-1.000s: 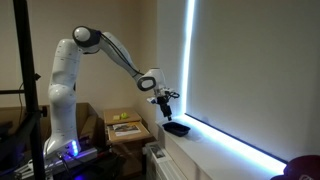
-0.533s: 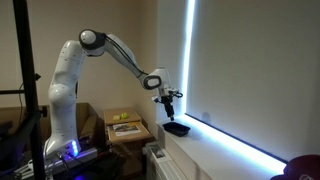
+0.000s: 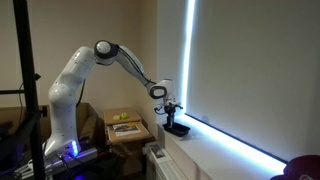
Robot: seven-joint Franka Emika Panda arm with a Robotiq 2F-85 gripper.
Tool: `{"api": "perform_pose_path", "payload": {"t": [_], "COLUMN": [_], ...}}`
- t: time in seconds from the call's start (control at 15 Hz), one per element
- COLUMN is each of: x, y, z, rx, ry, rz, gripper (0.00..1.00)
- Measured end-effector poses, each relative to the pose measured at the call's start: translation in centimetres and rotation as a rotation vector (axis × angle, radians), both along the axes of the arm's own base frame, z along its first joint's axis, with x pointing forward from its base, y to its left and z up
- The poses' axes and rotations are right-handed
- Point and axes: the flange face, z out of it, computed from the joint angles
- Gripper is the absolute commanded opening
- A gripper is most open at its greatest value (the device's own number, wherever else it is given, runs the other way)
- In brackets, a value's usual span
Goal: Put the black object on the open drawer.
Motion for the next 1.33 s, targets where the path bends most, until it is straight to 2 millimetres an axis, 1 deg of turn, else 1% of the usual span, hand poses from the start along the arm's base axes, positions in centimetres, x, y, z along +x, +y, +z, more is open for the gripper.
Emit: {"api": "perform_pose_path", "payload": {"t": [0.2,0.27,0.47,0.6,0.87,1.07,1.13,1.2,1.27,1.33], "x": [2.2,2.6,2.6,2.6,3.4,4.3,4.4,4.5,4.5,4.7], "y": [-0.4,-0.3,-0.4,-0.4,-0.8,-0.8,-0.7,-0.3,0.0,-0.1], "z": [-2.3,-2.8,-2.8,-3.1,-5.3,-7.0,-7.8,-8.6,-9.2,-9.1], "rx": [0.001,-0.002,-0.004,-0.005,-0.047,-0.071,-0.059,-0.030,0.009,0.034], "ry": [-0.021,-0.017,-0.016,-0.017,-0.080,-0.099,-0.082,-0.054,-0.033,-0.034], "rz": [-0.176,-0.180,-0.180,-0.210,-0.365,-0.442,-0.452,-0.457,-0.466,-0.476], "gripper": [1.00,1.00,1.00,1.00,1.00,1.00,0.75,0.74,0.67,0.60]}}
